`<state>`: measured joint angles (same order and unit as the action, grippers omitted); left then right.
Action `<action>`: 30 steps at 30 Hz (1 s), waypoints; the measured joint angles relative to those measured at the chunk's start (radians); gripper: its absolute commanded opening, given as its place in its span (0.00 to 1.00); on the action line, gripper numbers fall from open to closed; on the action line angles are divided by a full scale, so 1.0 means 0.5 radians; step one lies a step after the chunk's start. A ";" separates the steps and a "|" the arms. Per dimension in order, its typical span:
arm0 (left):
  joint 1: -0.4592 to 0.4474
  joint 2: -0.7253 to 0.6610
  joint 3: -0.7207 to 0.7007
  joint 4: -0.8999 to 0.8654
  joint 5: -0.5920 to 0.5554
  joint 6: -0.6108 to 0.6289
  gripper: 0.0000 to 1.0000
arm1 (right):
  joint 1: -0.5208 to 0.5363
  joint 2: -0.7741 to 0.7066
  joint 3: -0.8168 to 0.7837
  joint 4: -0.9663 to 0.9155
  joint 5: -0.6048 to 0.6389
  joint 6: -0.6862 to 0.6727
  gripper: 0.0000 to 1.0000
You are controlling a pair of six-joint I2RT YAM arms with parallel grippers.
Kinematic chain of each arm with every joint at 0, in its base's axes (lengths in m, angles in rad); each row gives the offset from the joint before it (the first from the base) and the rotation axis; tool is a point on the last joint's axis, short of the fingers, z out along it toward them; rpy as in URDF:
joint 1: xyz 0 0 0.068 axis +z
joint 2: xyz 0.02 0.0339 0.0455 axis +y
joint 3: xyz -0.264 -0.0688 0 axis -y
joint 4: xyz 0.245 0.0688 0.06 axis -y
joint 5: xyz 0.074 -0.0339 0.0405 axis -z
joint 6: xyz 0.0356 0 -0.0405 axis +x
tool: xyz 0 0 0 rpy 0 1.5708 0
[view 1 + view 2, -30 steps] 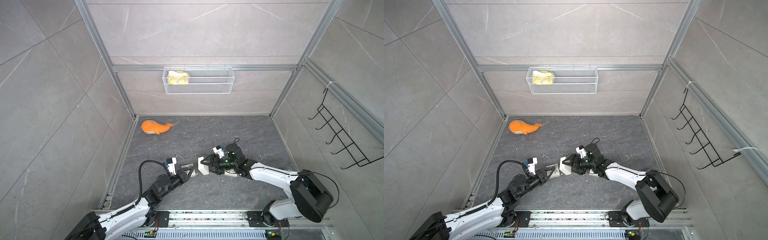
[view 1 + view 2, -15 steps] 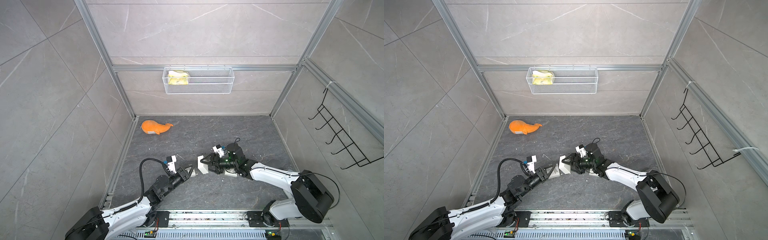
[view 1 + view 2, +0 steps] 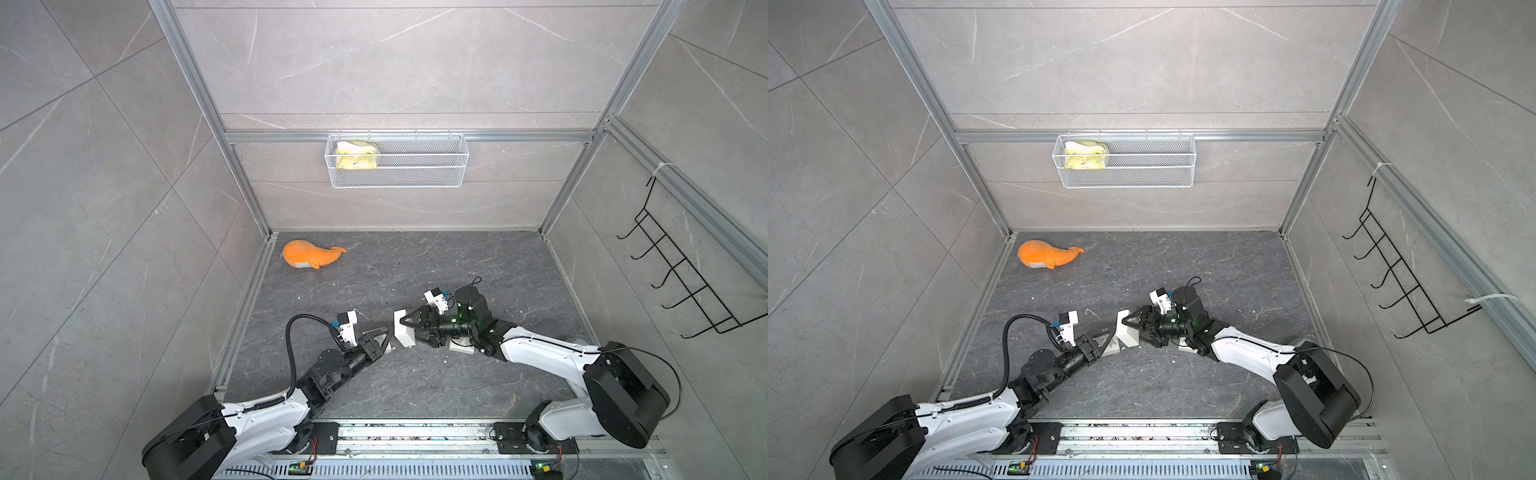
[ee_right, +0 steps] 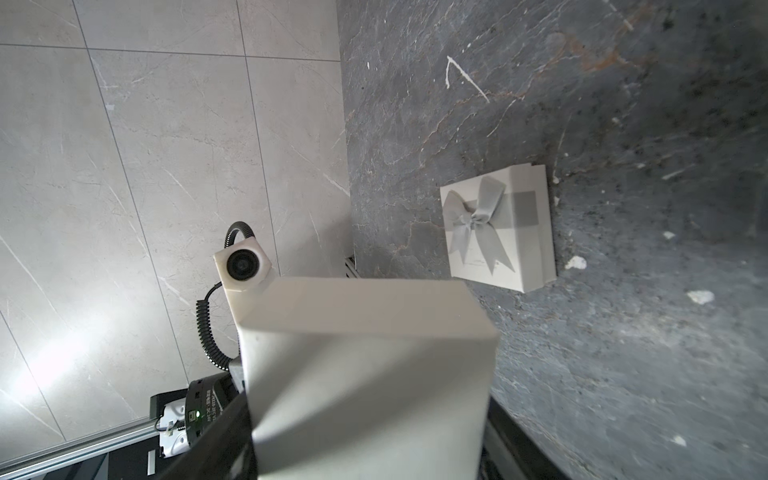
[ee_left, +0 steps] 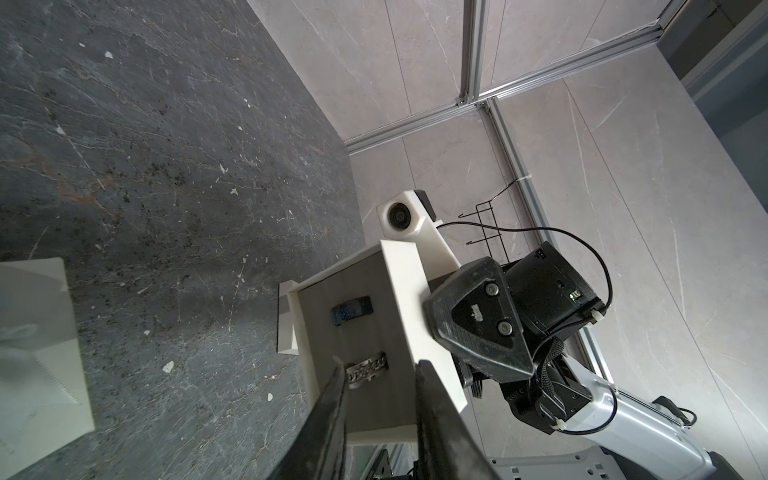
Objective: Take the rings out of the lift-off lid box
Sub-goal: Pick up the jewelry box from the center of the board.
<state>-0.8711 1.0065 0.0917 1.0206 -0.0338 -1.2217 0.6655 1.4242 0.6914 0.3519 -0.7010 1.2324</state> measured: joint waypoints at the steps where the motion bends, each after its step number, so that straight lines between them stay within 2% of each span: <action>1: -0.003 0.005 0.004 0.021 -0.002 0.001 0.29 | 0.002 0.000 -0.002 0.005 0.000 0.002 0.71; 8: -0.026 0.004 0.032 0.095 -0.031 0.004 0.27 | 0.005 0.000 -0.002 0.029 -0.007 0.007 0.70; 17: -0.056 0.050 0.045 0.130 -0.037 0.005 0.17 | 0.029 -0.003 -0.007 0.072 -0.009 0.013 0.70; 22: -0.056 0.056 0.045 0.144 -0.038 0.005 0.15 | 0.030 -0.012 -0.011 0.081 -0.014 0.014 0.71; 30: -0.060 0.018 0.045 0.129 -0.073 0.002 0.05 | 0.032 -0.014 -0.011 0.101 -0.014 0.012 0.72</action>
<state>-0.9012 1.0153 0.1143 1.0851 -0.0704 -1.2205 0.6815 1.4170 0.6861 0.4023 -0.7078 1.2385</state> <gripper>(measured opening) 0.067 0.723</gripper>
